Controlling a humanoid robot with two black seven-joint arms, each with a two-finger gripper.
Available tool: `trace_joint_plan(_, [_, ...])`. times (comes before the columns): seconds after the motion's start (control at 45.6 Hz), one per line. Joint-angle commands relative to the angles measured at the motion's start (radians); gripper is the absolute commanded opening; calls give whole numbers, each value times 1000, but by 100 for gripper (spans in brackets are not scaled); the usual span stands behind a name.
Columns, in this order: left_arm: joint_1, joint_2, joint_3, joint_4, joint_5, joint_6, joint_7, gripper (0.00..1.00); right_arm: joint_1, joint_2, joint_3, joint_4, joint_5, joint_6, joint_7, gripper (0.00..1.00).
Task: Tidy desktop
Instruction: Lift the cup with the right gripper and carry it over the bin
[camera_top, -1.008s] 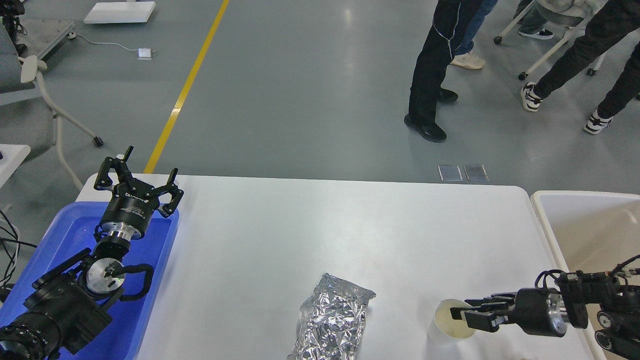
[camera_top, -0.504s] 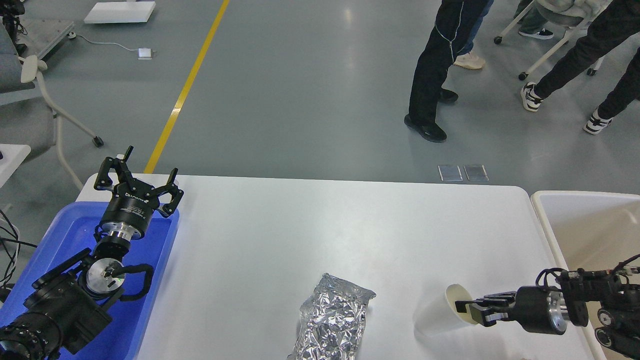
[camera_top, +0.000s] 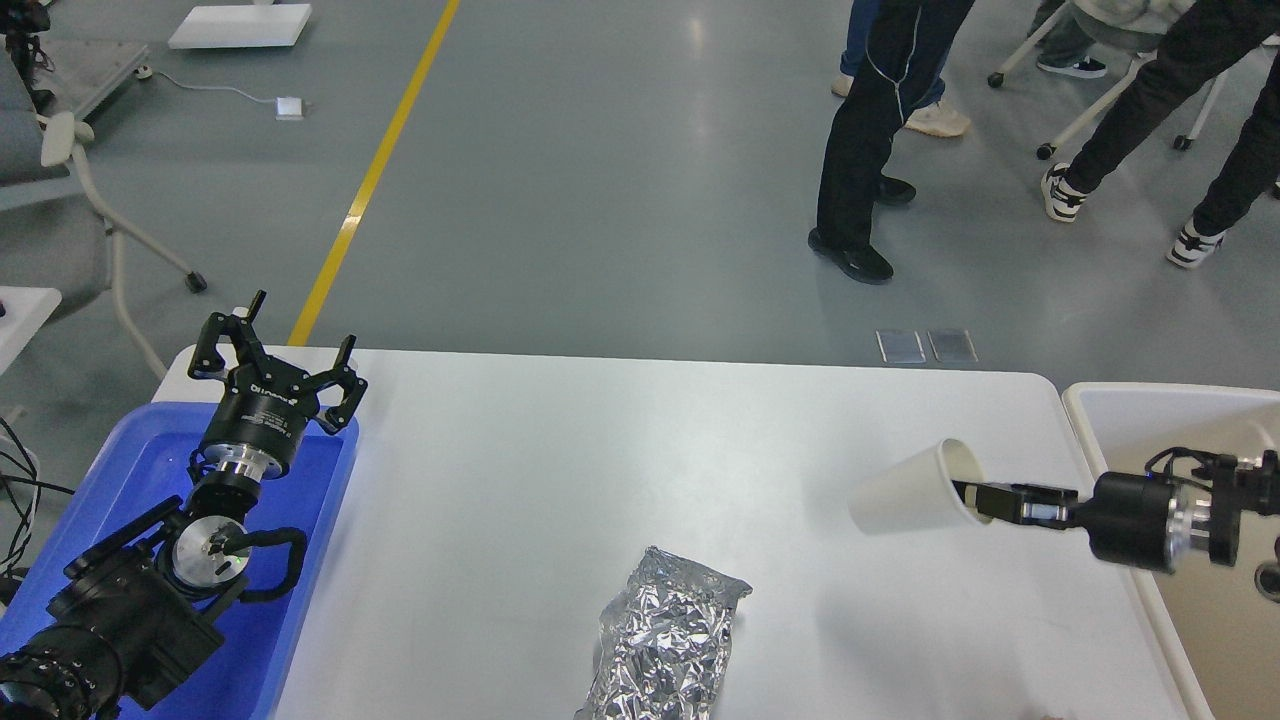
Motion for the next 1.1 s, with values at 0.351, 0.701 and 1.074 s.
trace_joint_plan(0.351, [0,0,0,0,0,0,0,100,386,-202,13,10,442,316,28,0])
trace_joint_plan(0.701, [0,0,0,0,0,0,0,100,291,-105,-15,-394,502,314,19,0])
trace_joint_plan(1.074, [0,0,0,0,0,0,0,100,138,241,-119,-1207,525,308,-44,0])
